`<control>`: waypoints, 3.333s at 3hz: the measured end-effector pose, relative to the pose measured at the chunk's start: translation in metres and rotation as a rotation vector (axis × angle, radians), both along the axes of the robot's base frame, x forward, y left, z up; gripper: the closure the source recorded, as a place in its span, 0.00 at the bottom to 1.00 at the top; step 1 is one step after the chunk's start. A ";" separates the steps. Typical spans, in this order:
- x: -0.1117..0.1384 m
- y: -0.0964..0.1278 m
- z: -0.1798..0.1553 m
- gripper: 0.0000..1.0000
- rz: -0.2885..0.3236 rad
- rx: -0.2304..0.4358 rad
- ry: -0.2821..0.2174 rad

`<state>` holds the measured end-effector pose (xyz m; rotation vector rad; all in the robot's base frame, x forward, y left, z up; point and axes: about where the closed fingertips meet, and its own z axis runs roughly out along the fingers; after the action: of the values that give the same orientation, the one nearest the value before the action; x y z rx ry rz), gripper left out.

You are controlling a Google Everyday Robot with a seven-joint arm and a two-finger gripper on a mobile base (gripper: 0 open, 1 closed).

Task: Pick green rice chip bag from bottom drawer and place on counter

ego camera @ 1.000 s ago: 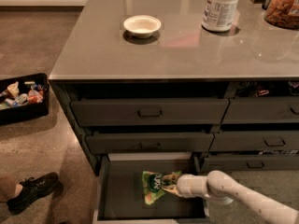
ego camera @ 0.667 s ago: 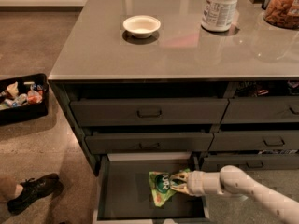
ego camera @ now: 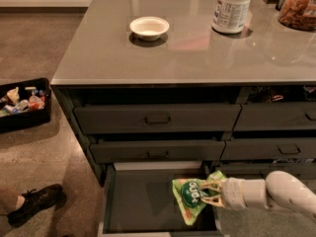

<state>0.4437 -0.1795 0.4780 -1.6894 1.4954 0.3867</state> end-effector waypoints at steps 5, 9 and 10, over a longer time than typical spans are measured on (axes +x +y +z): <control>-0.043 -0.029 0.262 1.00 0.016 -0.357 -0.363; 0.034 0.083 0.424 1.00 0.087 -0.498 -0.700; 0.049 0.131 0.428 1.00 0.158 -0.482 -0.714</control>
Offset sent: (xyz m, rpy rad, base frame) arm -0.0654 -0.0542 0.2838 -0.3850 -0.4052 0.0153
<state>0.4923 -0.0484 0.9058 -2.0219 0.9568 -0.5042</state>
